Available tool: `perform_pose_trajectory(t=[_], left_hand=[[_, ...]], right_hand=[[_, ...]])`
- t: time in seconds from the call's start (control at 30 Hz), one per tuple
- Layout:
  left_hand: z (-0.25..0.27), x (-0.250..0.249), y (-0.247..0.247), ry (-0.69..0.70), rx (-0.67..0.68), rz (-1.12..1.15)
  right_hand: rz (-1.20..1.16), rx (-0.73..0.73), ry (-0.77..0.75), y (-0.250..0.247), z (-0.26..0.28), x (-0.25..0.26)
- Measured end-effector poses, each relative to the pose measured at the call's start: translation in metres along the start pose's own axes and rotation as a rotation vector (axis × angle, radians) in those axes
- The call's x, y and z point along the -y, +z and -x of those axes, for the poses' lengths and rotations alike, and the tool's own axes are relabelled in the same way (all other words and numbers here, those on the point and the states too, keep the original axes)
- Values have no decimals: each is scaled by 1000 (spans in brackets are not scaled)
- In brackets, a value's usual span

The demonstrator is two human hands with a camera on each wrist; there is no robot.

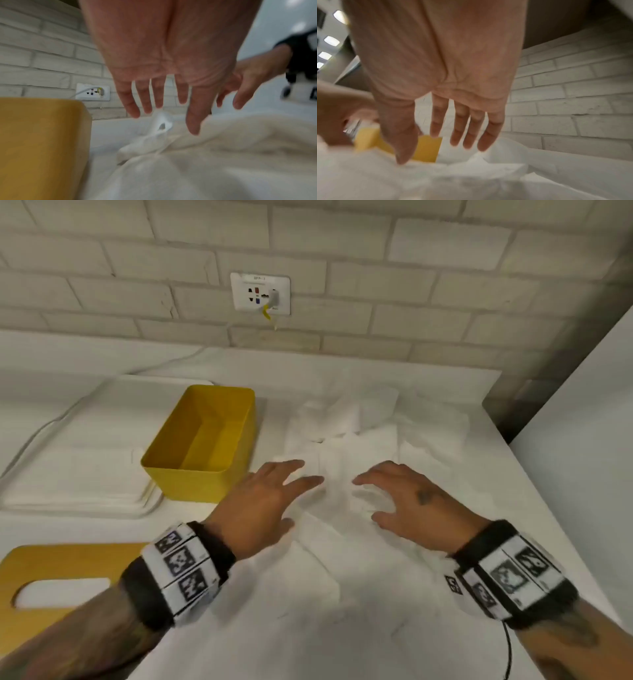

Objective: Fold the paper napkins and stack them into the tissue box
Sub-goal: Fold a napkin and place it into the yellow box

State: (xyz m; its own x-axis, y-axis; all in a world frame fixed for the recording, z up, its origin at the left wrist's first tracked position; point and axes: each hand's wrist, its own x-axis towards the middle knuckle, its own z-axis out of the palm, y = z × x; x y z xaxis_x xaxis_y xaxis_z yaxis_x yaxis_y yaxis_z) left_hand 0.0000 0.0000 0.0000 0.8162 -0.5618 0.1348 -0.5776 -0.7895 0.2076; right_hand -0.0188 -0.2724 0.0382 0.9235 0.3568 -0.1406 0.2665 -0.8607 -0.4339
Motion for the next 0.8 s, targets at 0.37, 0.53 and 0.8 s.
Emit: perform_pose_trajectory(t=[0.37,0.53,0.8], left_hand=[[-52,-2,-50,-203,-277,799],[-61,-25,-86,-215,-336,1454],[-48,-47,-52,-460,-209,1754]], right_hand=[[-361,-55,63,3,-24,9],[-960,-322,25,-25,-35,22],[-1133,-114,130,1,-33,30]])
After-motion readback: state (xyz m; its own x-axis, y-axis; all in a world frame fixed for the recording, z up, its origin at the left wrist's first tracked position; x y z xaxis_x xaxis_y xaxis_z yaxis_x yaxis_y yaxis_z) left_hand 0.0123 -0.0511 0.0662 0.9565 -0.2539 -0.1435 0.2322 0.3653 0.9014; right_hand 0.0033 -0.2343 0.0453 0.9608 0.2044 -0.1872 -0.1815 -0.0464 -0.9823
